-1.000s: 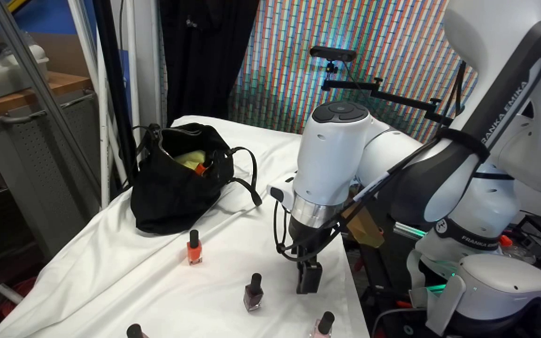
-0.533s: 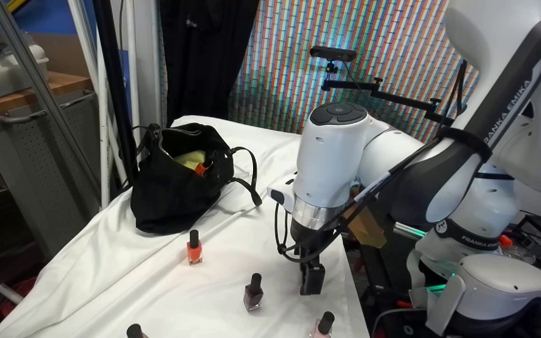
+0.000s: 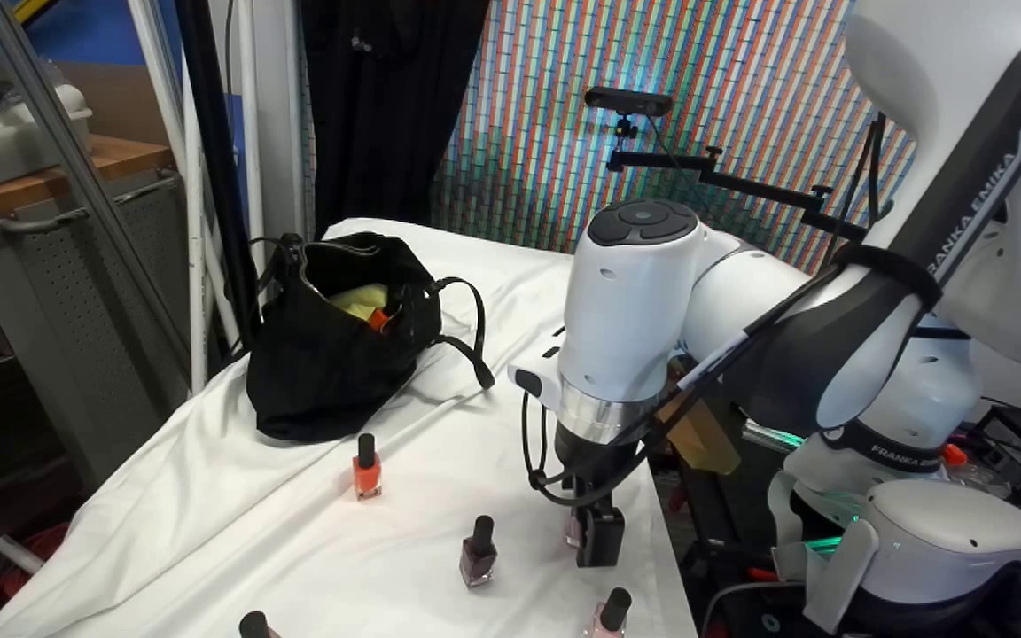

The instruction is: Put the nail polish bottles in the bag

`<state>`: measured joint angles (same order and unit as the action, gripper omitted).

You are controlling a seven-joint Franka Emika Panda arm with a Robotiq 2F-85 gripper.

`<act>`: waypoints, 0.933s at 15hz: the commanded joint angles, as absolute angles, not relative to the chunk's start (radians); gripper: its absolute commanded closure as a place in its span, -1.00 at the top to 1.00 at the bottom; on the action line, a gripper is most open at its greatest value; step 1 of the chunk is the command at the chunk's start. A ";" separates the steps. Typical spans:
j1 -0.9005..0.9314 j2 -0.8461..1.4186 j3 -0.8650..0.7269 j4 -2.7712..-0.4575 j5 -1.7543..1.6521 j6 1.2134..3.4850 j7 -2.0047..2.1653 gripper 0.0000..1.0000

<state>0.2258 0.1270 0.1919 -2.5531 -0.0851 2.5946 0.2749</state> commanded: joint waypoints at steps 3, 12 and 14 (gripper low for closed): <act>0.227 0.150 0.195 -2.548 -0.063 2.600 0.249 1.00; 0.231 0.147 0.211 -2.548 -0.016 2.603 0.206 1.00; 0.232 0.146 0.212 -2.549 -0.017 2.603 0.203 1.00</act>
